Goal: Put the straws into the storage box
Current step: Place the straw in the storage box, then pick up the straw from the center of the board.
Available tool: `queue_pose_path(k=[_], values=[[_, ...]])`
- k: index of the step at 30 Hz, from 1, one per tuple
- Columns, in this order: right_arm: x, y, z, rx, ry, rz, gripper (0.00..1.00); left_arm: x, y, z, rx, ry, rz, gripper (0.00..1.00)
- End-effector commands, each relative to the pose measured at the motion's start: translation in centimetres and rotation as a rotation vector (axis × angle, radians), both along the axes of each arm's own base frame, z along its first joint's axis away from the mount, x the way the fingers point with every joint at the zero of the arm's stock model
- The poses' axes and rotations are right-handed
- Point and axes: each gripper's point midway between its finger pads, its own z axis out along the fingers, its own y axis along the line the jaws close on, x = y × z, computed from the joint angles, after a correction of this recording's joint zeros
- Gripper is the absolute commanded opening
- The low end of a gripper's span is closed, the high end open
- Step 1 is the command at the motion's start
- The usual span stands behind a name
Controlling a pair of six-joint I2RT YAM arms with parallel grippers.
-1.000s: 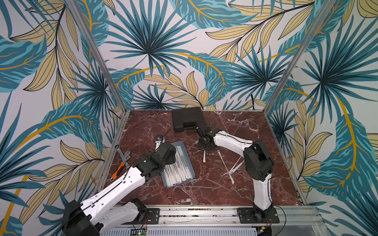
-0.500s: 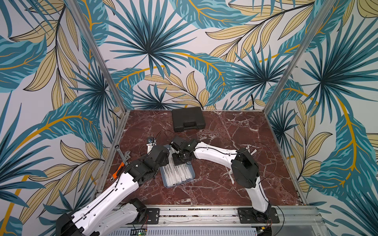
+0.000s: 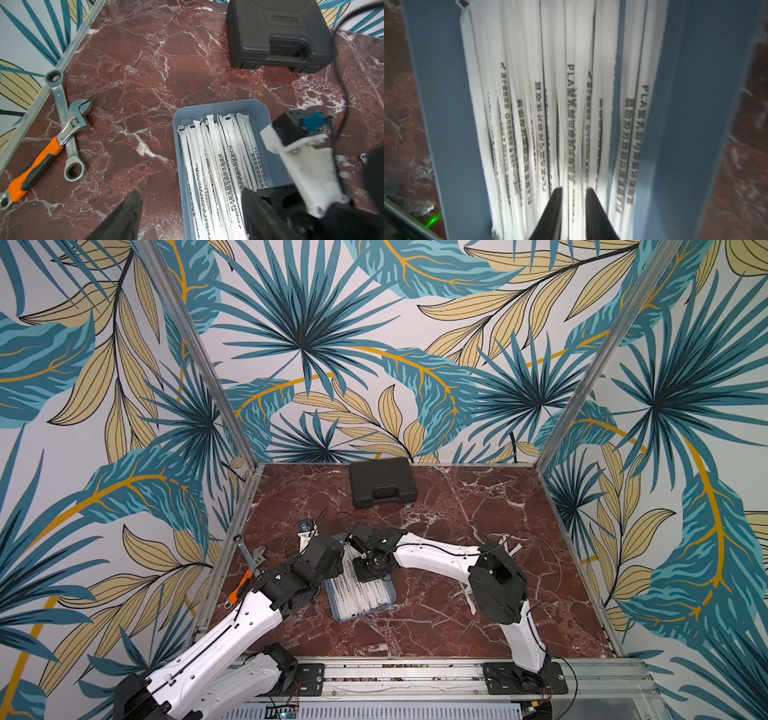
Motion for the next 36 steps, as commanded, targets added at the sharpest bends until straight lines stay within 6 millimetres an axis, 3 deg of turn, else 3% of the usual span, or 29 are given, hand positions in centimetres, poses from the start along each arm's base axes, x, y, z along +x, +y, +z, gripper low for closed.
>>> queue_pose_path(k=[1,4,8,10,13,18,29,32,36], values=[[1.0,-4.6,4.3,0.028,-0.055,-0.112,0.25,0.4,-0.9,0.4,-0.012,0.0,-0.035,0.8],[2.0,-12.2,3.0,-0.048,-0.038,-0.256,0.28,0.7,-4.3,0.4,-0.011,0.024,-0.13,0.79],[0.8,-22.4,0.2,-0.223,-0.006,-0.421,0.39,0.0,-12.1,-0.1,0.016,0.046,-0.334,0.8],[0.0,-25.3,-0.3,-0.29,0.007,-0.454,0.43,-0.5,-15.2,-0.9,0.006,0.07,-0.406,0.8],[-1.0,-27.6,-2.4,-0.346,0.078,-0.475,0.45,-1.0,-18.2,-2.5,-0.016,0.11,-0.467,0.8],[-1.6,-28.0,-4.9,-0.379,0.14,-0.468,0.43,-1.0,-19.3,-3.1,-0.006,0.13,-0.487,0.8],[-1.6,-27.2,-6.7,-0.355,0.178,-0.45,0.11,-0.6,-16.5,-2.8,0.037,0.089,-0.423,0.81],[-0.9,-26.2,-5.5,-0.319,0.142,-0.419,0.06,-0.3,-14.8,-2.6,0.042,0.087,-0.383,0.81],[0.2,-20.7,0.7,-0.253,-0.01,-0.25,0.05,0.1,-10.5,-2.1,0.03,0.077,-0.278,0.81]])
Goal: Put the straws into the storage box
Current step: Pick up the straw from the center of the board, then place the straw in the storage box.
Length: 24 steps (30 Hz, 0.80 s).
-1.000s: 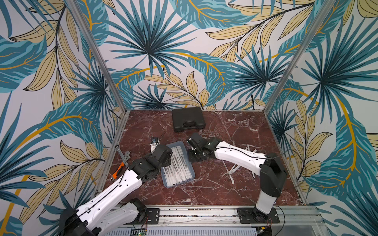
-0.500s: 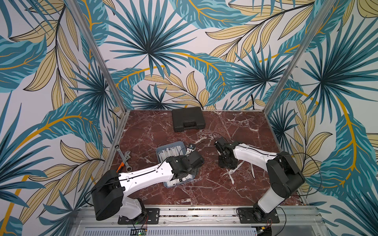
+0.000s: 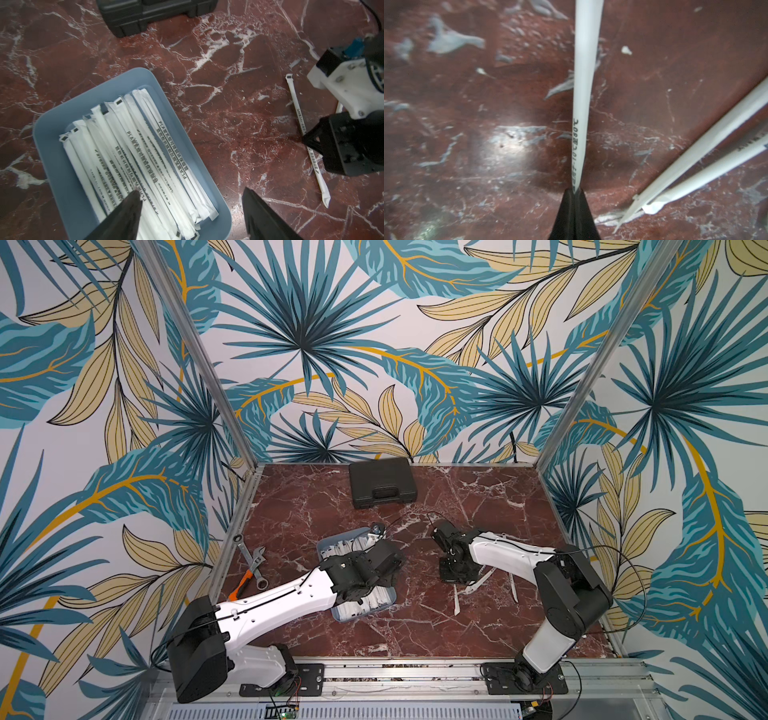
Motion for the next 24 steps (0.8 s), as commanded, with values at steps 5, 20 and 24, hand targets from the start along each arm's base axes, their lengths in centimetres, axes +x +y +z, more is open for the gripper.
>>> queue_pose_path(k=[5,20,24], values=[[0.4,15.2,9.0,0.175,-0.162,0.366,0.05,-0.3,9.8,0.2,-0.018,-0.045,0.285,0.81],[4.0,21.4,2.3,0.069,-0.098,0.376,0.04,-1.3,12.7,0.0,-0.006,-0.042,0.344,0.81],[4.1,20.4,0.5,0.039,-0.058,0.36,0.04,-1.3,12.5,-0.4,-0.004,-0.028,0.34,0.81]])
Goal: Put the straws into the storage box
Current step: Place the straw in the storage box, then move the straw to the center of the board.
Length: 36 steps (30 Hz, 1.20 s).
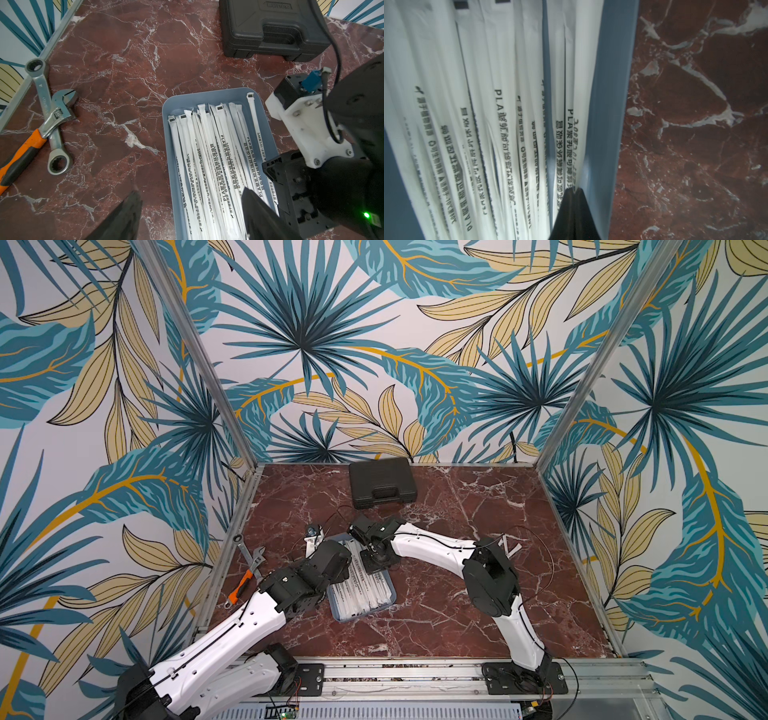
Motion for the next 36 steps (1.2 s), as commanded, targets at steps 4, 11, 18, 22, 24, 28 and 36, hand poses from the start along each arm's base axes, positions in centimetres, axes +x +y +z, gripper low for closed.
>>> queue_pose_path(k=[4,11,18,22,24,28,36], values=[[0.0,-1.1,-0.7,-0.046,0.019,-0.017,0.08,-0.3,0.4,-0.9,0.016,0.018,0.003,0.81],[-0.3,-1.7,4.9,0.046,-0.041,-0.061,0.19,0.2,0.2,-0.3,0.03,0.006,-0.004,0.81],[0.6,-12.1,8.1,0.027,-0.128,-0.337,0.2,1.8,-2.9,1.3,0.0,-0.006,-0.096,0.8],[0.5,-22.4,5.4,-0.022,-0.132,-0.608,0.36,1.9,-10.9,1.0,0.041,0.013,-0.314,0.8],[0.3,-26.0,4.7,-0.033,-0.129,-0.705,0.44,1.4,-14.6,0.0,0.069,0.043,-0.409,0.81],[0.2,-31.2,3.1,-0.041,-0.122,-0.858,0.52,0.7,-18.8,-2.3,0.062,0.117,-0.507,0.81],[-1.0,-35.5,-1.4,-0.038,-0.034,-1.056,0.63,0.4,-19.4,-3.3,0.069,0.139,-0.527,0.81]])
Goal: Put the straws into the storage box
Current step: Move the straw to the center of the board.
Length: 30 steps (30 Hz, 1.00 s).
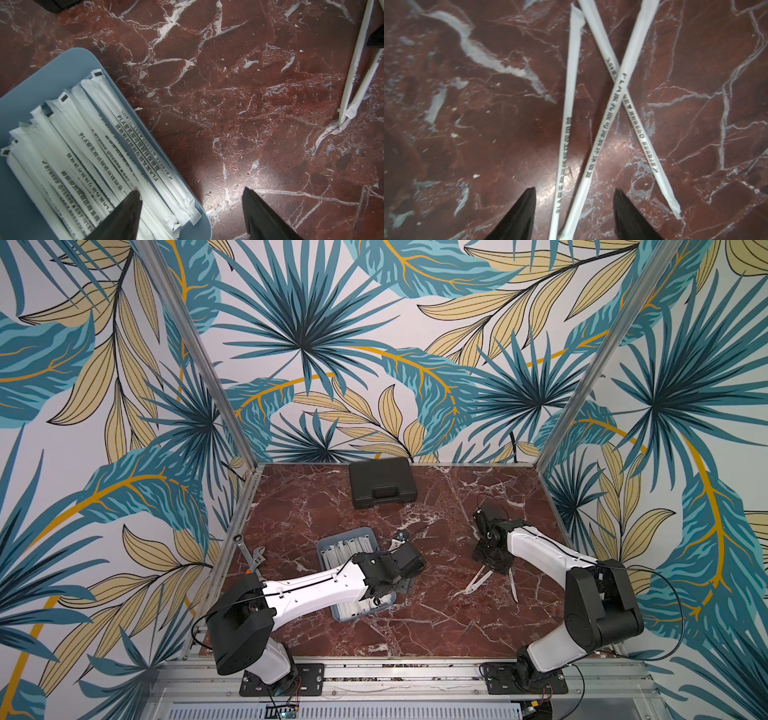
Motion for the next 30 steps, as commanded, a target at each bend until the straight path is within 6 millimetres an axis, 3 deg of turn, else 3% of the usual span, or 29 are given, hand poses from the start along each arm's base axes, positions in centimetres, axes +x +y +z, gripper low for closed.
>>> queue_pose_path(k=[1,5,11,18,24,30], values=[[-0.1,0.0,-2.1,0.056,0.007,-0.059,0.63,0.6,-0.7,2.0,-0.04,-0.041,-0.011,0.81],[0.3,0.3,-3.6,0.103,0.016,-0.071,0.61,0.9,0.5,2.3,-0.014,-0.058,0.012,0.82],[0.7,0.3,-4.0,0.099,0.027,-0.034,0.53,1.8,3.6,3.5,-0.006,-0.083,0.08,0.82],[0.7,1.3,-3.9,0.131,0.053,0.051,0.26,2.2,8.0,4.1,-0.035,-0.115,0.183,0.82],[0.0,4.2,-3.4,0.174,0.078,0.174,0.16,2.1,10.6,4.2,-0.048,-0.146,0.237,0.82],[-1.0,9.6,-2.9,0.142,0.12,0.374,0.13,1.9,12.1,4.4,-0.051,-0.153,0.271,0.82]])
